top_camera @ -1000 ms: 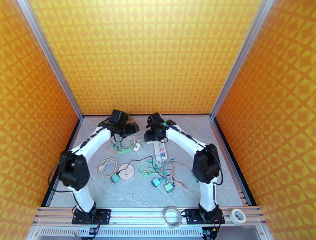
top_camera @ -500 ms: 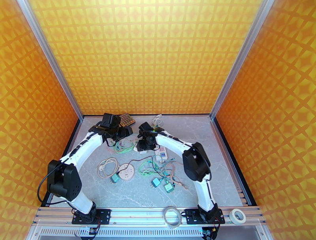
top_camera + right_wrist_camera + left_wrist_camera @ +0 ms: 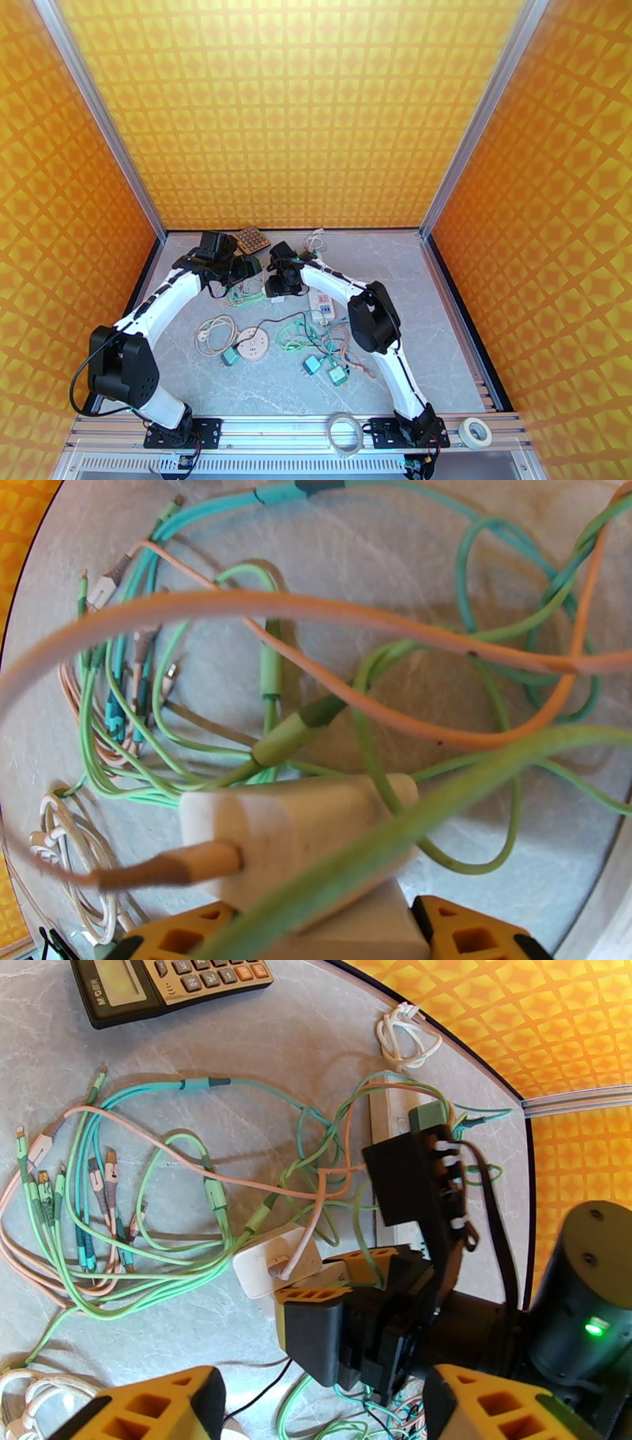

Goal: Pull the plug off the socket

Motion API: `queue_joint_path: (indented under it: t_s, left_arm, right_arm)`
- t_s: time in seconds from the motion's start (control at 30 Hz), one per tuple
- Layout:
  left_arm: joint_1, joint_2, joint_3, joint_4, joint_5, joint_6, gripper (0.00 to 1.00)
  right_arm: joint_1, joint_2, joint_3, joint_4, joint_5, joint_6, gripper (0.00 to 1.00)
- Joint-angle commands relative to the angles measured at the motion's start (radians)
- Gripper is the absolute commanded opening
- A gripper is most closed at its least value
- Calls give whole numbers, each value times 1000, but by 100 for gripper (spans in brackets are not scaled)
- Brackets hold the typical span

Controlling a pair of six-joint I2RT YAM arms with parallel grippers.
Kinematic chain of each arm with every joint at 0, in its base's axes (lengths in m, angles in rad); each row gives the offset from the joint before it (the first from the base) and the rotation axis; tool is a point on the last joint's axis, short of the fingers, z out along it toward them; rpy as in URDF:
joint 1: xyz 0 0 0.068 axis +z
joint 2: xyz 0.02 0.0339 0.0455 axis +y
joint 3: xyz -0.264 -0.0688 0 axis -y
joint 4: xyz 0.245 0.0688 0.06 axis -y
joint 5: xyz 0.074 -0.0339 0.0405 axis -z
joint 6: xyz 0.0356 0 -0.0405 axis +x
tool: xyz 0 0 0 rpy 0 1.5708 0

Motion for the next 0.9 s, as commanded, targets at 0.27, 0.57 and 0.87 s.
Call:
queue_joint_path:
  t_s: [0.27,0.57,0.87]
  left_arm:
    - [10,-10,-6,2,-11,14,71]
    - [10,-18,-9,3,-11,16,71]
    - [6,-22,-8,17,7,23,72]
  right_arm:
    - [3,-30,-50,13,-34,49,69]
    - [-29,-168,-143,31,20,50,98]
    - [-48,-347,-204,9,94,-10,98]
